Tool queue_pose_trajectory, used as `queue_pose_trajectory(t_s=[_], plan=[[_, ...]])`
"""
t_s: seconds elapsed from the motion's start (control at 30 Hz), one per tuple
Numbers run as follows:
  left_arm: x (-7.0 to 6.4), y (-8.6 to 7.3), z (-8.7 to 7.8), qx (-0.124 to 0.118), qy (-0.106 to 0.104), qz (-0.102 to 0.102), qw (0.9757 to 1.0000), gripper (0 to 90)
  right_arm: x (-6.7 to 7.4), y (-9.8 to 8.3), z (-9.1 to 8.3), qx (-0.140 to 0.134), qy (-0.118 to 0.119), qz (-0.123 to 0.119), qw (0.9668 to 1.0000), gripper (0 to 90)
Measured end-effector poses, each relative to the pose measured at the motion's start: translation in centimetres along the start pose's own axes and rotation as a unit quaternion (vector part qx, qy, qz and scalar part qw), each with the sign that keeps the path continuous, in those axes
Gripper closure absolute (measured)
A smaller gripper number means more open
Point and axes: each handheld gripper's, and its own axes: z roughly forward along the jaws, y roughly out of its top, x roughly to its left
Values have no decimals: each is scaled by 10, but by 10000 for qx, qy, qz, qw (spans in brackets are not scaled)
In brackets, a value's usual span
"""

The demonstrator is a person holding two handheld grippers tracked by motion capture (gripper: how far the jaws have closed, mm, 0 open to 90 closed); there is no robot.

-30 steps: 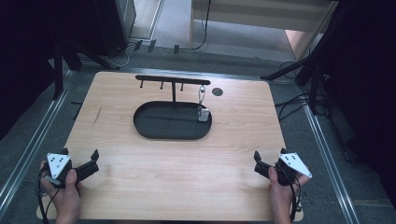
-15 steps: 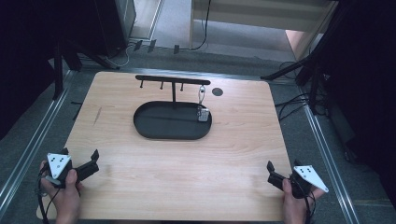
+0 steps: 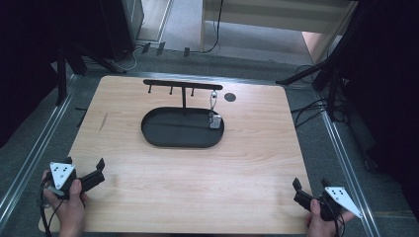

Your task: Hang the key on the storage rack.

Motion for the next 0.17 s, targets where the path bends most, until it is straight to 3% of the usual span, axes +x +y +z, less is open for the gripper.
queue_pose_trajectory(t_s=[0.17], plan=[[0,0,0,1,6,-6,10000,16,5,-2,3,23,-79,-202,9998,0]])
